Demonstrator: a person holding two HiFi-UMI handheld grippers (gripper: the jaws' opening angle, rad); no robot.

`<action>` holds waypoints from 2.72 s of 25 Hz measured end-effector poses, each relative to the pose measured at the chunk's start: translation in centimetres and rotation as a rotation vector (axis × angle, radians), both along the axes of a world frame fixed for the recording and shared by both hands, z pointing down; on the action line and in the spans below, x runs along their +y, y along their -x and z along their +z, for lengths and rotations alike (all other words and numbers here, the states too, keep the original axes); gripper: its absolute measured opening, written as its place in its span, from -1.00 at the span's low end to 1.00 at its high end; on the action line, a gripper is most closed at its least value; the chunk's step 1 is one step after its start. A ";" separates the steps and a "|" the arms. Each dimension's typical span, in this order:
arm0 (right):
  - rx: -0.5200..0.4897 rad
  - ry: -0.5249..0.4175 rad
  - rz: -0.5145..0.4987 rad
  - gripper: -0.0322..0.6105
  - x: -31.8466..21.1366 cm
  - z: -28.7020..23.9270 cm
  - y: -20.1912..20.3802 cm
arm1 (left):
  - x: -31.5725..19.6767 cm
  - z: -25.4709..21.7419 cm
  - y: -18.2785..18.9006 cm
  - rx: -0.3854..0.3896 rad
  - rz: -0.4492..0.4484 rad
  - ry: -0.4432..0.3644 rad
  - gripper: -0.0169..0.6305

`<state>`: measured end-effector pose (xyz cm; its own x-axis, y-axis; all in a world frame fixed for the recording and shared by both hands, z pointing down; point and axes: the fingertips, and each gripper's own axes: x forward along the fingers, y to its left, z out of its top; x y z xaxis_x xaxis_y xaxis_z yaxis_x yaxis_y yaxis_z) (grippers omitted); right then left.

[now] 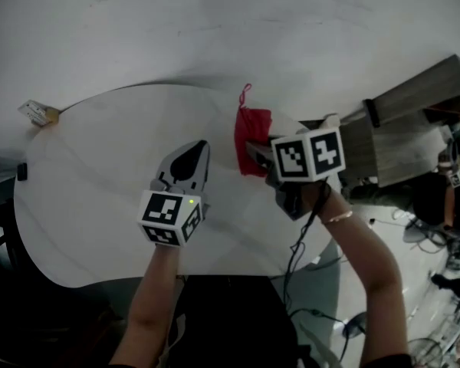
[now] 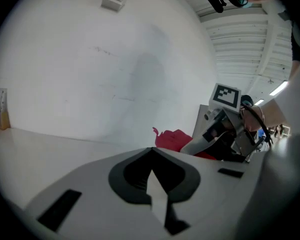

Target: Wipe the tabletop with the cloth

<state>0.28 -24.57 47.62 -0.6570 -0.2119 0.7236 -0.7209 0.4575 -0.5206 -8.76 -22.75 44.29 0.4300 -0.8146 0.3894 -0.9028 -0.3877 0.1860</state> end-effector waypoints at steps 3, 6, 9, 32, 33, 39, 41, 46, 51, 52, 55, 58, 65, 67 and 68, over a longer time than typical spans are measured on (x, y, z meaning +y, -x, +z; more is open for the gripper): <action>-0.074 0.058 -0.026 -0.75 0.9 1.0 4.9 | 0.8 0.3 2.7 -0.015 -0.053 0.008 -0.94; -0.061 0.074 -0.041 -0.75 1.5 2.2 7.2 | 1.3 0.7 4.4 -0.025 -0.080 0.021 -0.94; 0.008 0.051 -0.045 -0.75 1.4 3.5 6.8 | 1.5 1.0 4.8 -0.027 -0.085 0.027 -0.94; 0.281 0.087 0.221 -0.75 3.7 6.0 -17.2 | 2.2 1.8 -6.4 0.023 0.153 0.046 -0.94; 0.287 0.089 0.235 -0.75 3.9 6.0 -18.1 | 2.2 1.7 -6.6 0.023 0.159 0.046 -0.94; 0.328 0.092 0.309 -0.75 5.0 5.9 -23.0 | 2.7 1.3 -7.8 0.030 0.178 0.039 -0.94; 0.376 0.079 0.314 -0.75 5.3 5.9 -24.6 | 2.8 1.1 -7.9 0.033 0.177 0.033 -0.94; 0.334 0.054 0.320 -0.75 6.8 4.1 -23.9 | 3.3 0.9 -7.0 0.031 0.163 0.022 -0.94; 0.142 0.046 0.235 -0.75 8.3 0.3 -15.6 | 4.4 0.4 -4.9 0.029 0.122 0.018 -0.94; 0.101 0.052 0.209 -0.75 8.7 -0.2 -13.4 | 4.7 0.4 -4.4 0.029 0.112 0.018 -0.94; -0.010 0.084 0.121 -0.75 9.8 -0.9 -6.9 | 5.3 0.3 -2.2 0.024 0.075 0.015 -0.94; -0.064 0.114 0.042 -0.75 11.2 -0.1 -1.3 | 6.0 0.4 0.3 0.016 0.037 0.015 -0.94; -0.054 0.133 0.007 -0.75 13.9 3.5 5.6 | 8.4 1.0 4.1 0.002 0.009 0.036 -0.94; -0.030 0.136 0.010 -0.75 14.1 4.2 5.9 | 8.8 1.1 4.6 0.003 0.005 0.040 -0.94; -0.020 0.140 0.016 -0.75 14.1 4.5 5.7 | 9.0 1.2 4.7 0.005 0.003 0.044 -0.94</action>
